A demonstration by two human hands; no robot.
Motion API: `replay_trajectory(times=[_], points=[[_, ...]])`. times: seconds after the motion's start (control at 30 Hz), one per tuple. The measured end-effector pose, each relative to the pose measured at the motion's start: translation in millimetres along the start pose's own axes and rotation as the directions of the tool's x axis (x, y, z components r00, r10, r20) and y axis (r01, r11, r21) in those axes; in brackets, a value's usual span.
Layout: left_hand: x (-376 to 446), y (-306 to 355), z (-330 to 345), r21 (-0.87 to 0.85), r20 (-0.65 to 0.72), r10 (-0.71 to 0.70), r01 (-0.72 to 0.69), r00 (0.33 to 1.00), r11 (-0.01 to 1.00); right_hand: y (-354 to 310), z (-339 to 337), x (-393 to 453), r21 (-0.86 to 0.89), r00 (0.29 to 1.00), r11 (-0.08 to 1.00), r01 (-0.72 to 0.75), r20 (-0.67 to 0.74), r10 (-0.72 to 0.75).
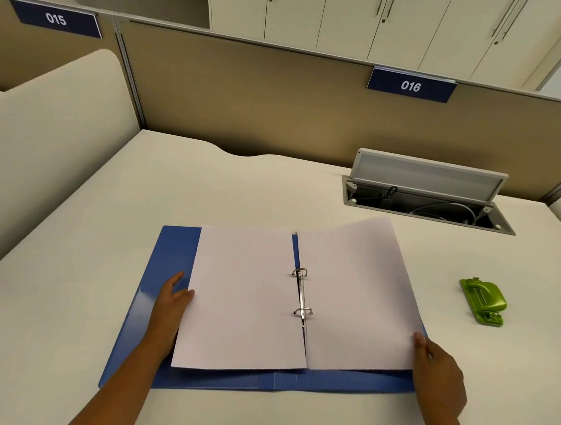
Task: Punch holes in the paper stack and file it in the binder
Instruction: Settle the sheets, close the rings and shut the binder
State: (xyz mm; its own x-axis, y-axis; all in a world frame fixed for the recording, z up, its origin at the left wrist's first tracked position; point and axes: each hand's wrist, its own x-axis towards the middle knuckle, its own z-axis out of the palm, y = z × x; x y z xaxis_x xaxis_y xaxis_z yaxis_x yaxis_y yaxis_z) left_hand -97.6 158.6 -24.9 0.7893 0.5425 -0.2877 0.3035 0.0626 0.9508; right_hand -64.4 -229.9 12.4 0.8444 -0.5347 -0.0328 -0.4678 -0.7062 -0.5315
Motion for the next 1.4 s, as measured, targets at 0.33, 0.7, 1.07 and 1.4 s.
replay_trajectory(times=[0.33, 0.7, 1.07, 1.4], points=[[-8, 3, 2, -0.057, 0.050, 0.036, -0.033, 0.998, 0.998, -76, -23, -47, 0.245, 0.974, 0.946, 0.211, 0.029, -0.225], [-13, 7, -1, -0.088, 0.101, -0.111, 0.120, 0.989, 0.989, -166, 24, -150, 0.380, 0.555, 0.750, 0.541, 0.510, -0.658], [-4, -2, -4, 0.070, 0.044, -0.057, 0.054, 0.997, 0.996, -139, 40, -127, 0.539, 0.580, 0.788, 0.297, 0.554, -0.597], [2, -2, 8, 0.133, -0.042, -0.036, 0.041, 0.998, 0.990, -21, 0, -4, -0.341, 0.947, 0.939, -0.050, 0.282, 0.153]])
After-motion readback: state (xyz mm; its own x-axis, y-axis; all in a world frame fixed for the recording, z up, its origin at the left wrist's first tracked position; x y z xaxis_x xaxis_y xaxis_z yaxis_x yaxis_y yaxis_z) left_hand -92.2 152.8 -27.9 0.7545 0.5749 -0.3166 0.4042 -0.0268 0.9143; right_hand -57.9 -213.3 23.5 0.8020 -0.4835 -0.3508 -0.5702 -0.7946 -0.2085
